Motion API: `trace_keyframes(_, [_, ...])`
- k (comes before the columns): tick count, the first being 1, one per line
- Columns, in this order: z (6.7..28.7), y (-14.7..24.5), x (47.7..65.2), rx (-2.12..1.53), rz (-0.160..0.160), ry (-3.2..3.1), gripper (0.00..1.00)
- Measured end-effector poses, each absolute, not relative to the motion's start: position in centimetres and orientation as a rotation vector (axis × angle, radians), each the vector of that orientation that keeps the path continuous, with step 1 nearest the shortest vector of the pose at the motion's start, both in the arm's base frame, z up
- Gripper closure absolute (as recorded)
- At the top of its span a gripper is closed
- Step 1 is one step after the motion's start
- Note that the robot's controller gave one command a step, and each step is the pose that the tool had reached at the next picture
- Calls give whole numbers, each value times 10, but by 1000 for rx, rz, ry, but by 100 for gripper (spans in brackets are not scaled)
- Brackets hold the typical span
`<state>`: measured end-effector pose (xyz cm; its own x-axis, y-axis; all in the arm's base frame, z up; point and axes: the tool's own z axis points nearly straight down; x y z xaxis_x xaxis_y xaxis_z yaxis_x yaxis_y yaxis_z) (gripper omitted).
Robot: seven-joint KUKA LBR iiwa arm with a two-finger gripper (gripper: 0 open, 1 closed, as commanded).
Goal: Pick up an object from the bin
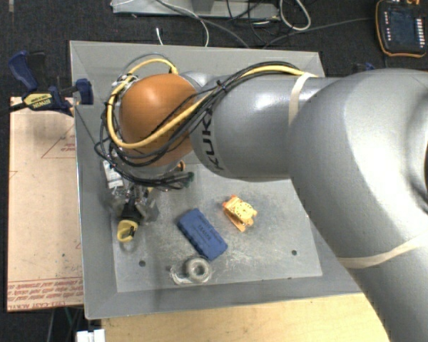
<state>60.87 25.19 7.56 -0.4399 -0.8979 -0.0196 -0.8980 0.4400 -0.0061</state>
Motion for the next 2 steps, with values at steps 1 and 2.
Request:
trace_keyframes(1, [94, 252, 608, -1650, 9, 2651, 100])
trace_keyframes(2, [140, 252, 606, -1652, 13, 2657, 100])
